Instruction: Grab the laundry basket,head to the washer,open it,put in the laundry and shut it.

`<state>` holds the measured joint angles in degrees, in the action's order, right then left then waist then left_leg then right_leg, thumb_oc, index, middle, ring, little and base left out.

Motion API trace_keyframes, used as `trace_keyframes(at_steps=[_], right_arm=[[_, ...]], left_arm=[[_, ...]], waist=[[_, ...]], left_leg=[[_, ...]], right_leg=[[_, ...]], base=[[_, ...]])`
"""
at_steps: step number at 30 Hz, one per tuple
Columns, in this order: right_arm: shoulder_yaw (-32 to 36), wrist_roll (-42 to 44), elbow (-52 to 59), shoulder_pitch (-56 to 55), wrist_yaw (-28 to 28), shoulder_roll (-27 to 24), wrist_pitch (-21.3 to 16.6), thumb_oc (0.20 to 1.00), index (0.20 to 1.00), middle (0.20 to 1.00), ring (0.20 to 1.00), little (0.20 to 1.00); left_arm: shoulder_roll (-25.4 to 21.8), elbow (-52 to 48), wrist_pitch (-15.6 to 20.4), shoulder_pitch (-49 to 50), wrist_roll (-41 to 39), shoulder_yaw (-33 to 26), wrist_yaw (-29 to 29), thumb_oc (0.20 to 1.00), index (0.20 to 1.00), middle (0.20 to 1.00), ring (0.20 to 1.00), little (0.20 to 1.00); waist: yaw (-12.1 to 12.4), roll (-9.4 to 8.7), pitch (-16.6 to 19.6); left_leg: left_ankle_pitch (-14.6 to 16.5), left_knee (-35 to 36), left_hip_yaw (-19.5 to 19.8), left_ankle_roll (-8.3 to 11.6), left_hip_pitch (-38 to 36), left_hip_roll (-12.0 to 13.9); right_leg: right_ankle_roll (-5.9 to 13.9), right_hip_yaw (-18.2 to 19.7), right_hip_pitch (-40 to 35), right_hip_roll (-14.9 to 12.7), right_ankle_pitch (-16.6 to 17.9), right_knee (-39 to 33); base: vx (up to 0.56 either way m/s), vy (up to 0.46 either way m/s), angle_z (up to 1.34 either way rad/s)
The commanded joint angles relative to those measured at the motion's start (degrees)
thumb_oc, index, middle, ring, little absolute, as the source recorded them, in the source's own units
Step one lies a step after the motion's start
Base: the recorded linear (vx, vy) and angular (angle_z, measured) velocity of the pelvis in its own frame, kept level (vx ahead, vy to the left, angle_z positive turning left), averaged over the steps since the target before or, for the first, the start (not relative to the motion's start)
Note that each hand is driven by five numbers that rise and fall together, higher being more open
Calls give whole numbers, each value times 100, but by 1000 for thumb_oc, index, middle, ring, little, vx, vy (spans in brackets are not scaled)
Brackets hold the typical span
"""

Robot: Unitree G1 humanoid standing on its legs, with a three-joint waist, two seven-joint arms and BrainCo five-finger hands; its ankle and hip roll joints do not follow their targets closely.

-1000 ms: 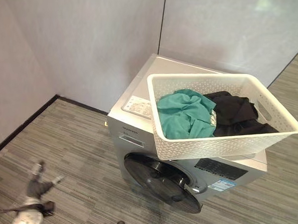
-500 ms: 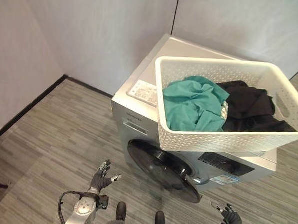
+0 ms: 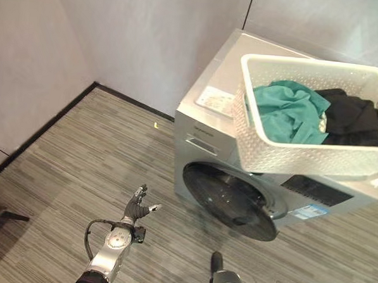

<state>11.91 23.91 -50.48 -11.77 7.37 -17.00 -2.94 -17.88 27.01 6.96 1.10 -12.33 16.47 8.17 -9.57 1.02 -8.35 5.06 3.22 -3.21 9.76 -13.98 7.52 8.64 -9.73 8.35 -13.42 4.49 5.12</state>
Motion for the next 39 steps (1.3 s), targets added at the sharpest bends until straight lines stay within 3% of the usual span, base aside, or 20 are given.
trace_keyframes(at_steps=[1,3,5,8,13,17,19,24,32,39], right_arm=[[290,-745,2141,-470,493,-301,-185,1000,1000,1000,1000,1000],[238,-1471,3082,-528,725,-529,-306,1000,1000,1000,1000,1000],[286,-1839,3653,-442,858,-723,-342,1000,1000,1000,1000,1000],[337,-2103,4200,-231,1001,-885,-403,1000,1000,1000,1000,1000],[160,-2591,5622,-73,824,-1156,-487,1000,1000,1000,1000,1000],[-244,-2367,6160,-106,402,-1212,-567,1000,1000,1000,1000,1000],[-374,-2313,6093,-17,363,-1250,-557,1000,1000,1000,1000,1000],[-1046,-2102,5570,762,370,-1409,-412,1000,1000,1000,1000,1000],[-1254,-2058,5304,1197,433,-1484,-349,1000,1000,1000,1000,1000],[-1207,-1814,3916,2431,1031,-1869,-255,1000,1000,1000,1000,1000]], left_arm=[[-154,-235,198,277,492,-374,95,1000,1000,1000,1000,1000],[-208,-223,281,388,495,-406,198,1000,1000,1000,1000,1000],[-242,-220,306,390,529,-385,228,1000,1000,1000,1000,1000],[-192,-145,300,366,588,-339,235,1000,1000,1000,1000,1000],[-88,27,262,482,641,-232,226,1000,1000,1000,1000,1000],[-93,-98,211,564,694,46,38,1000,1000,1000,1000,1000],[-114,-158,199,569,683,87,3,1000,1000,1000,1000,1000],[-159,-232,140,552,657,254,-50,1000,1000,1000,1000,1000],[-163,-163,90,569,712,336,-142,1000,1000,1000,1000,1000],[-214,-217,97,725,515,427,-189,1000,1000,1000,1000,1000]], waist=[[-79,-113,-33],[-77,-53,-165],[-63,-38,-205],[47,-95,-111],[281,-222,173],[424,-263,309],[440,-262,315],[738,-270,323],[906,-260,346],[1129,-187,343]], left_leg=[[826,-506,-314,-723,180,-129],[710,-490,-323,-872,361,-250],[615,-504,-157,-1001,538,-369],[571,-485,-16,-1046,660,-486],[495,-325,6,-984,662,-483],[356,-77,214,-891,543,-322],[319,-30,275,-878,526,-296],[181,96,485,-786,522,-184],[100,169,637,-706,572,-103],[63,178,691,-682,638,-112]], right_leg=[[394,65,789,174,600,-661],[328,372,850,199,236,-69],[263,1006,764,458,51,494],[248,1348,517,475,20,348],[228,1260,216,425,21,-181],[169,1010,0,413,-69,-278],[151,937,-41,407,-84,-291],[86,587,-231,384,-150,-409],[39,307,-424,371,-177,-542],[46,208,-511,331,-113,-750]], base=[[-416,231,-31],[-406,159,-56],[-219,65,-27],[-100,-35,-27],[40,-90,8],[62,-99,30],[32,-56,38],[31,-62,28],[30,-34,25],[11,-19,6]])
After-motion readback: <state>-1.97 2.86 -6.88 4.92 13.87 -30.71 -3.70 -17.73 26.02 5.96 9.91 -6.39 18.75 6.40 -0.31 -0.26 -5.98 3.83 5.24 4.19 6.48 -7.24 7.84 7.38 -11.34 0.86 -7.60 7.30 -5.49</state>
